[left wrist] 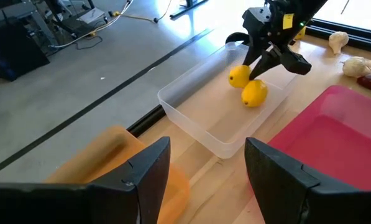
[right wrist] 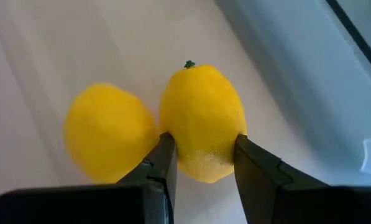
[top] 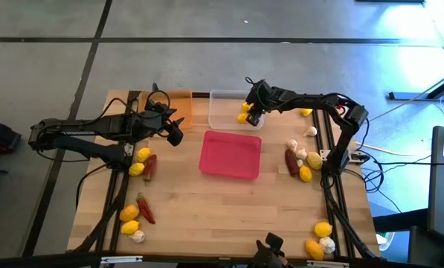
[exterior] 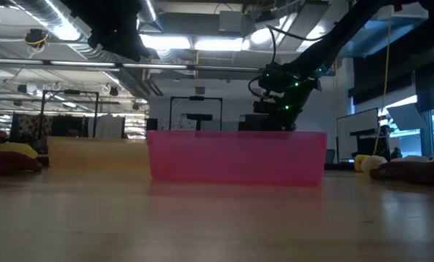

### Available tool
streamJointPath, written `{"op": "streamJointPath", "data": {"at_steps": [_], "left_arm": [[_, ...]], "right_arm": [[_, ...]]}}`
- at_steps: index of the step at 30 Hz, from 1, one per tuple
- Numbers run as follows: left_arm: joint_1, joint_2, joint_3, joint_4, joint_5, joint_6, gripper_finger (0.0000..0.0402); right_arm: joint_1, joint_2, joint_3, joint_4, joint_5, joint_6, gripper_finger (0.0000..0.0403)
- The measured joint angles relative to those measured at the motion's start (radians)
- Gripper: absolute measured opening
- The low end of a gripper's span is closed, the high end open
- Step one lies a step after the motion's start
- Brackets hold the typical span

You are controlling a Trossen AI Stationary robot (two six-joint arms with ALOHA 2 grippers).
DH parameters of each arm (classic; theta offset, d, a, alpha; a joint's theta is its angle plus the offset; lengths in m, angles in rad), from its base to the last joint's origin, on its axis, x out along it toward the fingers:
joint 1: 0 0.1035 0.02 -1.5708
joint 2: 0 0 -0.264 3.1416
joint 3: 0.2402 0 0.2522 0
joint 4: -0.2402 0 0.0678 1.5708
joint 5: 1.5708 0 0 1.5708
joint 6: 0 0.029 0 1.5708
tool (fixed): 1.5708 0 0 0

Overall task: Sort produce into baskets
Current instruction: Put the yellow lemon in the transparent bin

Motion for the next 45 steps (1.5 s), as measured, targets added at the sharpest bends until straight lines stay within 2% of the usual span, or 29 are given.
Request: {"op": "streamJointPath", "data": {"at_steps": [7, 16, 21, 26, 33, 38, 45], "left_arm": [[0.000, 0.000, 0.000, 0.000, 0.000, 0.000, 0.0203], [0.000, 0.000, 0.000, 0.000, 0.000, 0.000, 0.0203], [0.000, 0.000, 0.000, 0.000, 0.000, 0.000, 0.0203], [0.000, 0.000, 0.000, 0.000, 0.000, 0.000, 0.0203], [0.000, 0.000, 0.000, 0.000, 0.000, 0.000, 0.0203], [0.000, 0.000, 0.000, 0.000, 0.000, 0.000, 0.0203], [0.000, 0.000, 0.000, 0.000, 0.000, 0.000, 0.0203]], "right_arm": [[0.000, 0.000, 0.000, -0.021, 0.000, 0.001, 0.0121], [0.000, 0.000, 0.000, -0.017, 0.003, -0.005, 0.0202], [0.000, -0.016, 0.000, -0.004, 0.001, -0.007, 0.0226], [0.000, -0.092, 0.000, 0.022, 0.002, -0.013, 0.0228], [0.000, -0.249, 0.000, -0.028, 0.121, -0.076, 0.0225], [-0.031, -0.350, 0.000, -0.143, 0.225, -0.111, 0.0225], [-0.155, -0.383, -0.002, -0.357, 0.270, -0.037, 0.0225]]}}
